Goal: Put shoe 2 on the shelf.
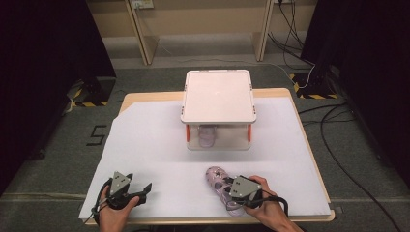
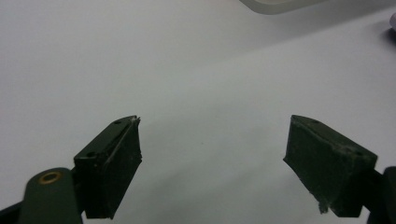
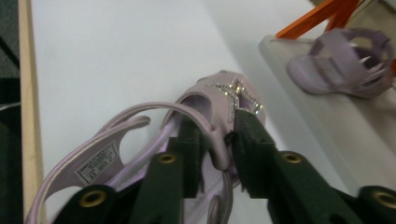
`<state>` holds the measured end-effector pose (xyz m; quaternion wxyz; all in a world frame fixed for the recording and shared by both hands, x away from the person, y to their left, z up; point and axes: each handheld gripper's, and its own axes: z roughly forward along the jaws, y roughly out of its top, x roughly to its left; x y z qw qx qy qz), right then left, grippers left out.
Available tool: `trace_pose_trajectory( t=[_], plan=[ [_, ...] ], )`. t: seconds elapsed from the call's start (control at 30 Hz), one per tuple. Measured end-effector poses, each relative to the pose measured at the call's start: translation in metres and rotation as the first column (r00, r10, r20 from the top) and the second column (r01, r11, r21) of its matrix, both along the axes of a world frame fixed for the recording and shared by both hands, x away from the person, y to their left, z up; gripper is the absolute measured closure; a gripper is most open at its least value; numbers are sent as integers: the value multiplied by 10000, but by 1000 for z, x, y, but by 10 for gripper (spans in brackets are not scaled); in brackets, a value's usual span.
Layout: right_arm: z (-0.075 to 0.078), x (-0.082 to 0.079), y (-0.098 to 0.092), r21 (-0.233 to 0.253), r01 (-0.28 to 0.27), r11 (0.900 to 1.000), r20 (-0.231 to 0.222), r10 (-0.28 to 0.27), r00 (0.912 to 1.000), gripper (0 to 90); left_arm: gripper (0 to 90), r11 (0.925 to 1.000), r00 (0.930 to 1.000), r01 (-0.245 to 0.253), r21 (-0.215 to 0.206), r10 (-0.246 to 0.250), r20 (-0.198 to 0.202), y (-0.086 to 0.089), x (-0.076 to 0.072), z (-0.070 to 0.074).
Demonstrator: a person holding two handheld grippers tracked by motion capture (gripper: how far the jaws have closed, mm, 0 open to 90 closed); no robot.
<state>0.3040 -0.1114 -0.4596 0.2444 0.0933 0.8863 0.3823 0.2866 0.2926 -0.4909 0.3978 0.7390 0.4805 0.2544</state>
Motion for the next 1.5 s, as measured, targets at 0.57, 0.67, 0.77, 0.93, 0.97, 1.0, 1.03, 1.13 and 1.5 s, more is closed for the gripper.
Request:
trace_pose_trajectory(
  t=[0.57, 0.67, 0.77, 0.93, 0.97, 1.0, 1.03, 1.13, 1.5],
  plan=[
    [28, 29, -13, 973, 1122, 9889, 1231, -1239, 9846, 841, 177, 10000, 9999, 78, 17, -79, 112, 0, -2, 1],
    [30, 39, -8, 757, 1382, 9875, 1673, -1492, 9746, 841, 177, 10000, 9999, 67, 39, -68, 101, 2, -3, 1],
    [28, 53, -4, 623, 1798, 9817, 1904, -1886, 9634, 841, 178, 10000, 9999, 63, 5, -63, 128, 2, -3, 2],
    [18, 77, 1, 300, 2258, 9737, 2273, -2266, 9471, 840, 177, 10000, 9999, 96, 10, -97, 114, 2, -3, 1],
    [15, 81, 2, 271, 2436, 9695, 2293, -2432, 9425, 841, 177, 10000, 9999, 99, 13, -99, 116, 2, -3, 1],
    [14, 85, 3, 164, 2550, 9668, 2415, -2513, 9373, 841, 177, 10000, 9999, 95, -2, -95, 122, 2, -3, 1],
    [12, 89, 4, 102, 2656, 9640, 2486, -2597, 9331, 840, 177, 10000, 9999, 85, -22, -85, 119, 2, -3, 1],
    [8, 99, 6, -43, 2905, 9569, 2758, -2781, 9201, 837, 177, 9999, 9999, 119, -11, -119, 123, 2, -2, 1],
    [-2, 132, 14, -100, 3517, 9361, 3038, -3323, 8929, 833, 177, 9999, 9998, 148, -18, -148, 101, 2, -2, 1]
  ],
)
